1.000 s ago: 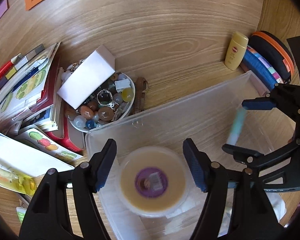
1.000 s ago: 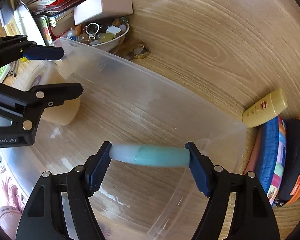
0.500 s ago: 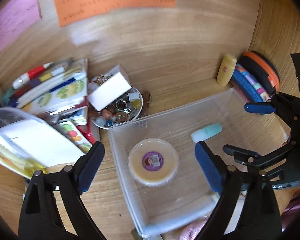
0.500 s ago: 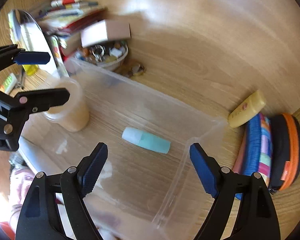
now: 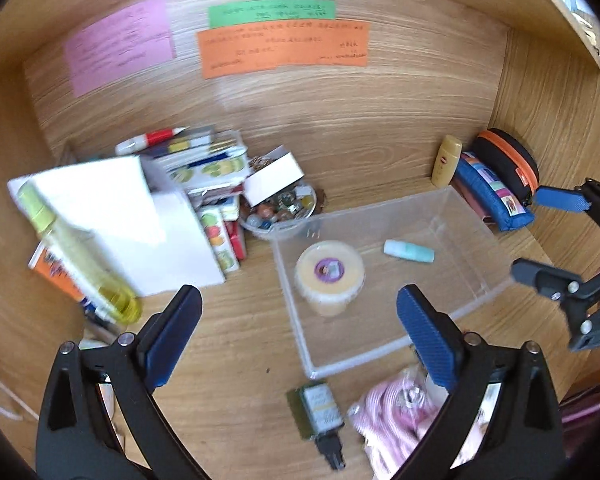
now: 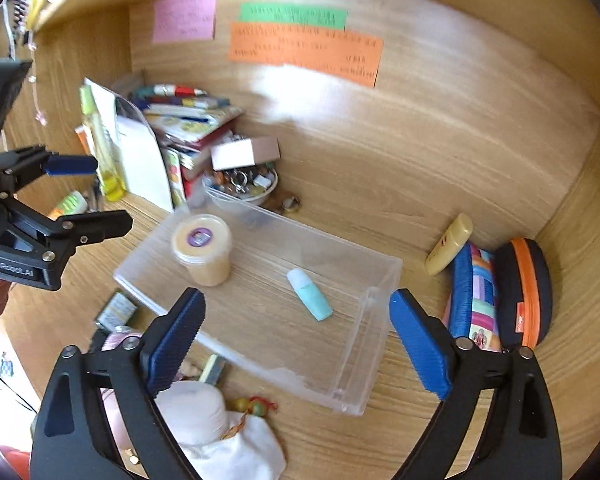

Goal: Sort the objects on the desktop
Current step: 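Grasp the green pump bottle with the left gripper while the right grasps the pink compact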

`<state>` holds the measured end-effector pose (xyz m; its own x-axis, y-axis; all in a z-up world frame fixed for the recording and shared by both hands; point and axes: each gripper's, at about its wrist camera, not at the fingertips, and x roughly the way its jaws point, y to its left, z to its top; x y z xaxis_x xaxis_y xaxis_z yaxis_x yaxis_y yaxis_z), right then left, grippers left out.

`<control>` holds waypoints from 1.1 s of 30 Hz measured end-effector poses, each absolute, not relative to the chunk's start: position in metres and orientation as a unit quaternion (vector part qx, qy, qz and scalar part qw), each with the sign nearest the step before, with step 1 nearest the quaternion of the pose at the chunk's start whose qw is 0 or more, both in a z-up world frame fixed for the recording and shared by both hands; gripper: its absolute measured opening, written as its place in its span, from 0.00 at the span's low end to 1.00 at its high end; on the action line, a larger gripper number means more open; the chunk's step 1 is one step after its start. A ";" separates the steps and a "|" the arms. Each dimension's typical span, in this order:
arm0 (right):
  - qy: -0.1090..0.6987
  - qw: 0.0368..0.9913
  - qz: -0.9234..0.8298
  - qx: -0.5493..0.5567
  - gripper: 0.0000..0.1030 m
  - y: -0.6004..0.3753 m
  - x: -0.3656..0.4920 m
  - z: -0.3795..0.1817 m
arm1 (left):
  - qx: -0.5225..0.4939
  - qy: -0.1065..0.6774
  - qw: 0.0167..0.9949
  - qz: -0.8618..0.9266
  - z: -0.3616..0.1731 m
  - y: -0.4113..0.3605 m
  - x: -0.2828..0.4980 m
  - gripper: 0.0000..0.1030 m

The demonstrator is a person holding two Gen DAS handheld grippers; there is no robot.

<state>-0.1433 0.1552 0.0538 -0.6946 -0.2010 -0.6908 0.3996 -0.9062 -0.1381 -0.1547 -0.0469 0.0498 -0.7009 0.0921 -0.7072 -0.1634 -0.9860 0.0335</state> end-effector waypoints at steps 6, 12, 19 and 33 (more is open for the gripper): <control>0.135 0.164 -0.913 0.348 0.91 0.161 -0.118 0.043 | -0.392 0.038 0.059 0.917 0.040 -0.066 -0.129 0.97; 0.136 0.167 -0.905 0.366 0.91 0.165 -0.101 0.017 | -0.417 0.025 0.044 0.907 0.016 -0.080 -0.118 0.97; 0.127 0.188 -0.892 0.392 0.91 0.163 -0.086 -0.008 | -0.443 0.040 0.028 0.895 -0.012 -0.086 -0.105 0.97; 0.104 0.269 -0.879 0.381 0.91 0.115 -0.053 -0.024 | -0.480 0.012 0.024 0.877 -0.049 -0.102 -0.070 0.97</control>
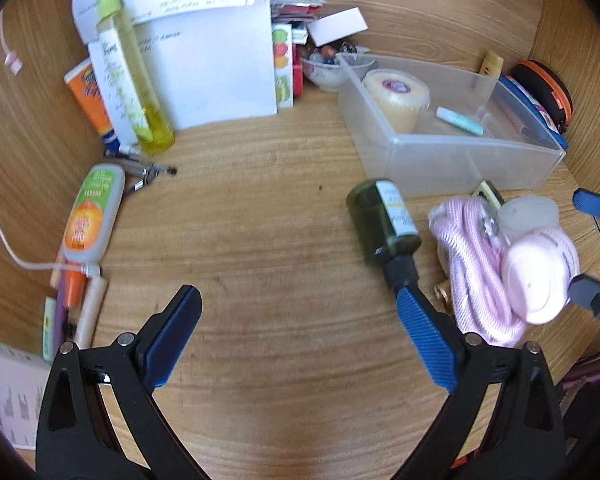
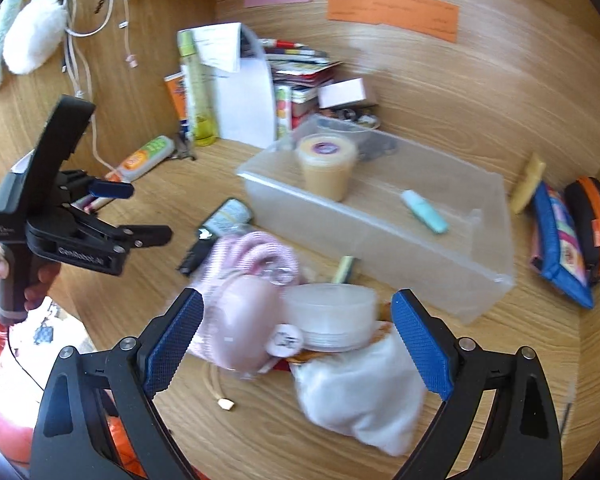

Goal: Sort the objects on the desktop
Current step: 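Grasp the green pump bottle with the left gripper while the right grasps the pink compact, then lift both items over the clear box and release them inside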

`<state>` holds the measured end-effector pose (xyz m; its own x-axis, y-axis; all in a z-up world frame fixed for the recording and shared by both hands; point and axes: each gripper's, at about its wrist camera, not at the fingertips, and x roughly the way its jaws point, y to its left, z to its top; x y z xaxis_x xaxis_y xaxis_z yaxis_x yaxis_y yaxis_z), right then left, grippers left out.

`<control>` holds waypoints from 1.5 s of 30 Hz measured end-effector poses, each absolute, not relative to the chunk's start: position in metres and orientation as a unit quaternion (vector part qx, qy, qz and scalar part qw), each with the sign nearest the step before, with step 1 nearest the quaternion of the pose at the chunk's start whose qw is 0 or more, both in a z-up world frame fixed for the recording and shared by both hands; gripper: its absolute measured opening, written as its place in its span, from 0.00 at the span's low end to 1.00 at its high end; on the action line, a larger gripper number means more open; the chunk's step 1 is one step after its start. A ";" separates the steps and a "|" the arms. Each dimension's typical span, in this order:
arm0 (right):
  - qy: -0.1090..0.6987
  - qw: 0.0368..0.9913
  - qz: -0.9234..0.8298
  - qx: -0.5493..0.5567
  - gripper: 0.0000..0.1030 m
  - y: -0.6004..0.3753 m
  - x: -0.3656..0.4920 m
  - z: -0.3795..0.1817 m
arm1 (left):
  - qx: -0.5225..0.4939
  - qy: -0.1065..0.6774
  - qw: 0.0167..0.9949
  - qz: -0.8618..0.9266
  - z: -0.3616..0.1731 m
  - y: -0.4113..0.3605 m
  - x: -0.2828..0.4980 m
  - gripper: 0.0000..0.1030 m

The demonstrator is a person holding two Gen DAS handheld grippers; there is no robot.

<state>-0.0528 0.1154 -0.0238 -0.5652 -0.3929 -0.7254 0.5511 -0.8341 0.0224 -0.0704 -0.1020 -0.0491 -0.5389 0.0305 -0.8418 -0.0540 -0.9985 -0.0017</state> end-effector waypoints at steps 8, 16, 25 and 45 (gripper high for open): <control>0.131 0.242 -0.886 0.372 0.84 0.095 -0.039 -0.039 | -0.494 -0.009 0.027 0.869 -0.063 -0.105 -0.058 0.97; 0.186 0.206 -0.893 0.354 0.76 0.083 -0.033 -0.044 | -0.497 -0.023 0.036 0.866 -0.069 -0.095 -0.058 0.97; 0.173 0.240 -0.882 0.367 0.41 0.088 -0.033 -0.036 | -0.493 -0.036 0.048 0.868 -0.066 -0.080 -0.080 0.97; 0.132 0.220 -0.905 0.340 0.36 0.131 -0.047 0.004 | -0.513 -0.037 0.035 0.857 -0.086 -0.074 -0.138 0.97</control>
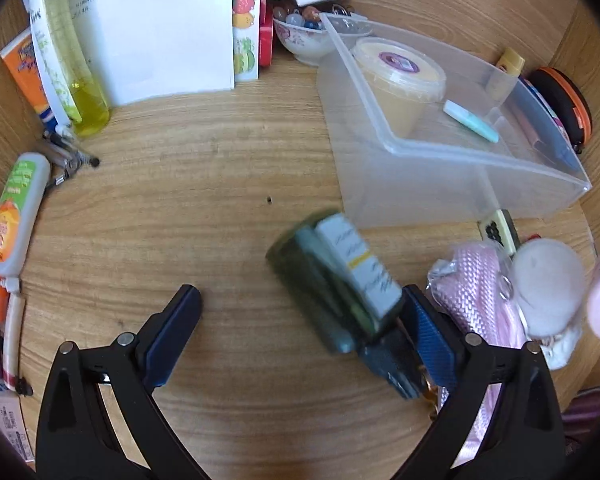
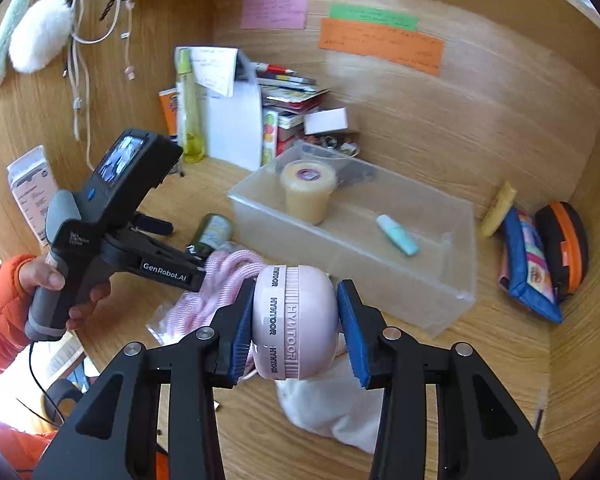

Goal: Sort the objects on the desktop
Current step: 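Lift both items over the clear box and release them inside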

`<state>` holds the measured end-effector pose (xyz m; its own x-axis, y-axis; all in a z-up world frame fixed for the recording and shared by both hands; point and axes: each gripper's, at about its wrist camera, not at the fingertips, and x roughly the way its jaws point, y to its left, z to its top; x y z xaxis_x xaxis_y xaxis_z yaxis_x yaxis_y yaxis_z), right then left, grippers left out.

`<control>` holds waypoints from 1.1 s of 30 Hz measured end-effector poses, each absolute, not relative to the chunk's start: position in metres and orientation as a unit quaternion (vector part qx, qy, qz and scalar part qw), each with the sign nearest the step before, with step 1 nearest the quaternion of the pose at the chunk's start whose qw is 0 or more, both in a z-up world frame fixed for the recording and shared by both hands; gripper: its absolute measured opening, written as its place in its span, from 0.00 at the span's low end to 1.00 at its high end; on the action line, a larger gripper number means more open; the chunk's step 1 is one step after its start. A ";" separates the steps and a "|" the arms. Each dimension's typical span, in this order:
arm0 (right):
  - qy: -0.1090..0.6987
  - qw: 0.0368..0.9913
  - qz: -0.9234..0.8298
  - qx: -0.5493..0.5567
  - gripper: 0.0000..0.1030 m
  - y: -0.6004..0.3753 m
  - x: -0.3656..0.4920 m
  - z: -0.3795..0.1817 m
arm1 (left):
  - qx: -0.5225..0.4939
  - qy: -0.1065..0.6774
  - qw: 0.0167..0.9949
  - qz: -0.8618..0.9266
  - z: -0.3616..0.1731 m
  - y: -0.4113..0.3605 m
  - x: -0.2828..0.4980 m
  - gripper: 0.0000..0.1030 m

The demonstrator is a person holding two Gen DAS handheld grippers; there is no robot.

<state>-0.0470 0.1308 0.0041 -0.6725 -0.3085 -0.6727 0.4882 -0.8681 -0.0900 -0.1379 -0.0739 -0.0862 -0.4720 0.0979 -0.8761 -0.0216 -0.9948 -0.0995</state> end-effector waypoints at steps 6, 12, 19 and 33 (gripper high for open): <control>0.120 0.210 -0.907 0.345 0.36 0.143 -0.059 0.005 | -0.496 -0.031 0.031 0.867 -0.088 -0.078 -0.141 0.97; 0.116 0.207 -0.908 0.345 0.36 0.146 -0.063 0.005 | -0.477 0.003 0.027 0.878 -0.088 -0.078 -0.129 0.67; 0.119 0.209 -0.907 0.345 0.36 0.148 -0.068 0.007 | -0.464 0.016 0.015 0.886 -0.088 -0.082 -0.121 0.61; 0.112 0.196 -0.920 0.322 0.36 0.164 -0.080 0.032 | -0.435 0.000 0.032 0.900 -0.042 -0.083 -0.115 0.41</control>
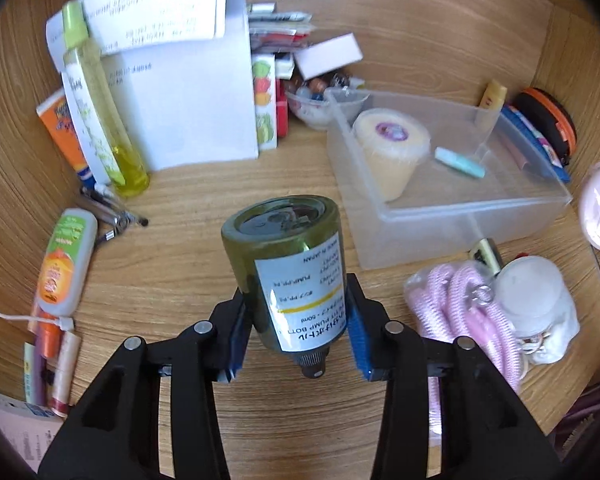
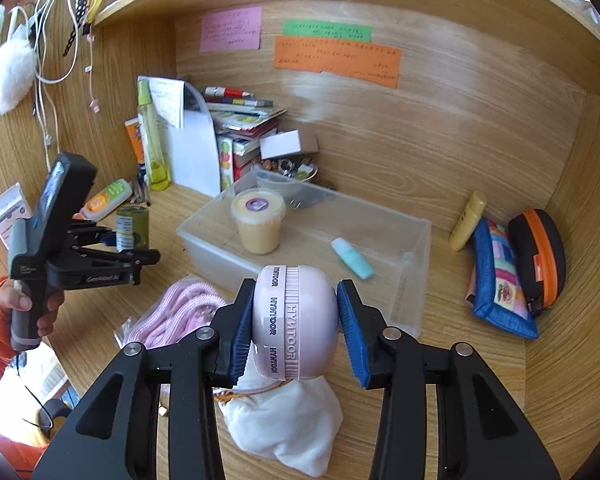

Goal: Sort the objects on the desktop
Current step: 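Lift both items over the clear box and release them inside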

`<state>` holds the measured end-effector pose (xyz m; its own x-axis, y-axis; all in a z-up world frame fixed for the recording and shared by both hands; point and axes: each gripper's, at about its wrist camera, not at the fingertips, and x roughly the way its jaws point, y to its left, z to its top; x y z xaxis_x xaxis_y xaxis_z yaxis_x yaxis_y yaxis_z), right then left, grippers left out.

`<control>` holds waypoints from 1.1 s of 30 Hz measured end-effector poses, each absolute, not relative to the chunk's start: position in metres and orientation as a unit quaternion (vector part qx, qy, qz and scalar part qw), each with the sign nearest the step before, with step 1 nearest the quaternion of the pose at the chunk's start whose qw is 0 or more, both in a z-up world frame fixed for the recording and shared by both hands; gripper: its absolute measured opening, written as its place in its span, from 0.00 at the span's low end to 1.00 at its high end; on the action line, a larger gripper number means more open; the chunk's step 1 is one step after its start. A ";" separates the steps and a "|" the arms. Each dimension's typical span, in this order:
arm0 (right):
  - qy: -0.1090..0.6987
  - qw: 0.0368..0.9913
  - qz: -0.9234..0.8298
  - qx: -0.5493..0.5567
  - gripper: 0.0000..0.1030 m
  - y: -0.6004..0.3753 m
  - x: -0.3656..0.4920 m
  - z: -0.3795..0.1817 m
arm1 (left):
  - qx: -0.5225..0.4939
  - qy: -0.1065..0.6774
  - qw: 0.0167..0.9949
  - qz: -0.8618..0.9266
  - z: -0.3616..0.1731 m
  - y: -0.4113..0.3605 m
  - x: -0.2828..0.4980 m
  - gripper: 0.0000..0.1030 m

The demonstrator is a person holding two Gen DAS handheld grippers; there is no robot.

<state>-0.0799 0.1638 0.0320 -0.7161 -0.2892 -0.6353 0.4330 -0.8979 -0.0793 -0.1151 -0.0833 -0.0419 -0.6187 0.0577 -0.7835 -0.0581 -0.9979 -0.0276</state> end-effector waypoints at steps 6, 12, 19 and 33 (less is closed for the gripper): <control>0.109 0.186 -0.924 0.316 0.36 0.171 -0.093 0.039 | -0.417 -0.009 0.060 0.907 -0.007 -0.074 -0.115 0.41; 0.104 0.180 -0.925 0.318 0.36 0.178 -0.110 0.041 | -0.392 -0.001 0.072 0.917 0.025 -0.062 -0.124 0.41; 0.093 0.172 -0.926 0.324 0.36 0.190 -0.132 0.039 | -0.381 0.011 0.085 0.921 0.042 -0.047 -0.140 0.41; 0.085 0.171 -0.918 0.347 0.36 0.198 -0.176 0.022 | -0.397 0.030 0.118 0.910 0.028 -0.011 -0.181 0.41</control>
